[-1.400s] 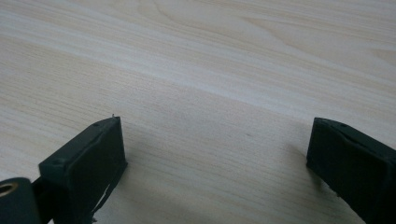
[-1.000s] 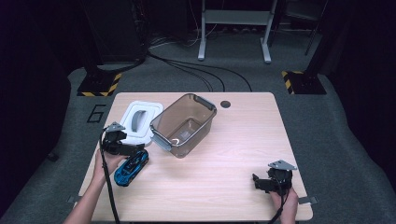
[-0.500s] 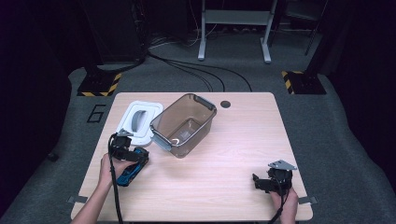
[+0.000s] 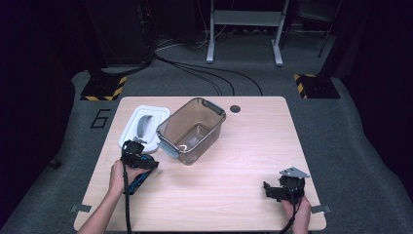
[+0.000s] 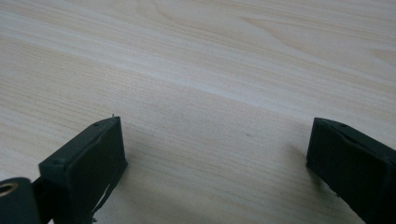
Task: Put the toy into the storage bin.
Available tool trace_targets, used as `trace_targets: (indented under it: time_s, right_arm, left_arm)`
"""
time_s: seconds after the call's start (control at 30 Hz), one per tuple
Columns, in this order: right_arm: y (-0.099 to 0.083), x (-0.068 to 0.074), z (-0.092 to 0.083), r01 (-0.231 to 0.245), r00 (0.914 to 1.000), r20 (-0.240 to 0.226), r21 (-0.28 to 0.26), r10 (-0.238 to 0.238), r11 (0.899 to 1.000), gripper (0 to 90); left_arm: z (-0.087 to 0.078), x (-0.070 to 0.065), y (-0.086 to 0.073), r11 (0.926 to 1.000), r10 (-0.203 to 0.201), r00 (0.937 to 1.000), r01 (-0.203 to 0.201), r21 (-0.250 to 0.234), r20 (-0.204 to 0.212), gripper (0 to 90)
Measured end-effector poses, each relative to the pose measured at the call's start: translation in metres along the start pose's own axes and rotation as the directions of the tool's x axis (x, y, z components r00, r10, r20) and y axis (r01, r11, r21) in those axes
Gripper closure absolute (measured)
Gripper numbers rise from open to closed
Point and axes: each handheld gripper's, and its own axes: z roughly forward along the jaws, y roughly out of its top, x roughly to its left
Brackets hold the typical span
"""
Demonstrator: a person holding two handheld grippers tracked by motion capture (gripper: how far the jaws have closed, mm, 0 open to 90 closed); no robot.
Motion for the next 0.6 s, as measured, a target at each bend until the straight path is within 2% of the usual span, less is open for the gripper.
trace_targets:
  time_s: [0.1, 0.3, 0.37, 0.43, 0.6]
  right_arm:
    - [0.0000, 0.0000, 0.0000, 0.000, 1.0000, 0.000, 0.000, 0.000, 1.000, 3.5]
    - [0.0000, 0.0000, 0.0000, 0.000, 1.0000, 0.000, 0.000, 0.000, 1.000, 3.5]
    - [0.0000, 0.0000, 0.0000, 0.001, 1.0000, 0.000, 0.000, -0.001, 1.000, 3.5]
    - [0.0000, 0.0000, 0.0000, 0.000, 1.0000, 0.000, 0.000, 0.000, 1.000, 3.5]
    - [0.0000, 0.0000, -0.0001, 0.000, 1.0000, 0.000, 0.000, 0.000, 1.000, 3.5]
  left_arm:
    - [0.0022, -0.0008, 0.0000, 1.0000, -0.004, 1.0000, 0.004, -0.002, -0.003, 15.2]
    - [0.0049, -0.0001, 0.0006, 0.9996, 0.015, 0.9998, -0.015, 0.026, -0.012, 23.2]
    - [0.0051, -0.0006, -0.0002, 0.9998, 0.000, 1.0000, 0.001, 0.019, -0.009, 23.5]
    - [0.0041, -0.0003, 0.0002, 0.9993, 0.019, 0.9998, -0.019, 0.032, -0.010, 23.9]
    - [0.0027, -0.0009, -0.0009, 0.9989, 0.034, 0.9993, -0.033, 0.032, -0.013, 24.6]
